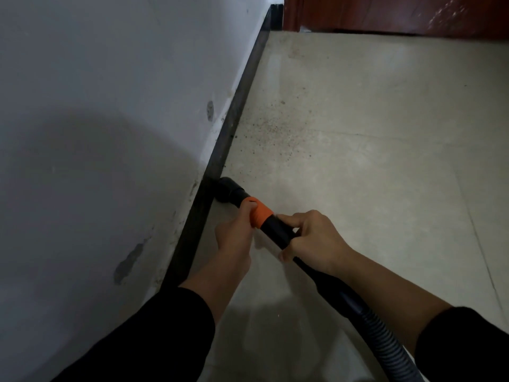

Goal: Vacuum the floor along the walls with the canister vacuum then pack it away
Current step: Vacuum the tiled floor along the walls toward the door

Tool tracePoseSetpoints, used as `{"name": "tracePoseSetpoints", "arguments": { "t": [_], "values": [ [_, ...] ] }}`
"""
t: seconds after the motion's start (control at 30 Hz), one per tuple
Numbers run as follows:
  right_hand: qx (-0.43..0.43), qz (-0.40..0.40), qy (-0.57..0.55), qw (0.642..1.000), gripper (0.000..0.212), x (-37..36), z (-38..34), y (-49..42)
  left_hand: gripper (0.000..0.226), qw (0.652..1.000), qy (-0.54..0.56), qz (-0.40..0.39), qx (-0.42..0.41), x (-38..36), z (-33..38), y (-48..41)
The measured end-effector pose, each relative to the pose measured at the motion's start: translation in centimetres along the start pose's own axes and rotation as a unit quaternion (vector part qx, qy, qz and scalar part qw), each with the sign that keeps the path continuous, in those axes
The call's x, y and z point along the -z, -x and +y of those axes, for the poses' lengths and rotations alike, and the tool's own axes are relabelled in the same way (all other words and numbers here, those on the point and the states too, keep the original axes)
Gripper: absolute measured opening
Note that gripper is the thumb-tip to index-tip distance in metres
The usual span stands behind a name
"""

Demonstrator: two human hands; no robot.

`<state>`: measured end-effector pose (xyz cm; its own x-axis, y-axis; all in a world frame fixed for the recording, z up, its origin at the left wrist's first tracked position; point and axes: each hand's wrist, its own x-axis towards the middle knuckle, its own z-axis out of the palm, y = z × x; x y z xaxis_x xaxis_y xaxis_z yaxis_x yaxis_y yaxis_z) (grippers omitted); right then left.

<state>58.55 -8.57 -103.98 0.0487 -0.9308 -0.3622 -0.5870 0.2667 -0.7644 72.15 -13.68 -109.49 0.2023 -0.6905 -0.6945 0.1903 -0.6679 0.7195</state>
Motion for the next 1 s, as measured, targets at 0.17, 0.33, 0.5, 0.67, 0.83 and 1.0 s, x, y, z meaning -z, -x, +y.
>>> {"name": "tracePoseSetpoints", "arguments": {
  "t": [0.17,0.33,0.5,0.67,0.83,1.0],
  "values": [
    [0.003,0.013,0.019,1.0,0.068,-0.5,0.2,-0.2,0.07,1.0,0.004,-0.014,0.0,0.2,-0.3,-0.7],
    [0.001,0.03,0.029,0.999,0.067,-1.0,0.5,-1.0,0.04,1.0,-0.008,-0.001,0.001,0.2,-0.7,-2.4],
    [0.011,0.048,0.041,0.998,0.045,-1.1,0.5,-1.9,0.037,1.0,-0.005,-0.013,-0.018,-0.2,-0.3,-3.3],
    [0.018,0.057,0.033,0.998,0.047,-1.2,0.6,-2.7,0.031,1.0,-0.007,-0.019,-0.02,-0.4,0.1,-4.1],
    [0.031,0.074,0.034,0.996,0.046,-1.1,0.6,-3.3,0.031,0.999,-0.001,-0.014,-0.029,-1.0,0.7,-4.7],
    [0.027,0.078,0.03,0.996,0.044,-0.9,0.5,-4.1,0.024,0.999,0.004,0.007,-0.036,-1.7,1.4,-4.8]
  ]
}}
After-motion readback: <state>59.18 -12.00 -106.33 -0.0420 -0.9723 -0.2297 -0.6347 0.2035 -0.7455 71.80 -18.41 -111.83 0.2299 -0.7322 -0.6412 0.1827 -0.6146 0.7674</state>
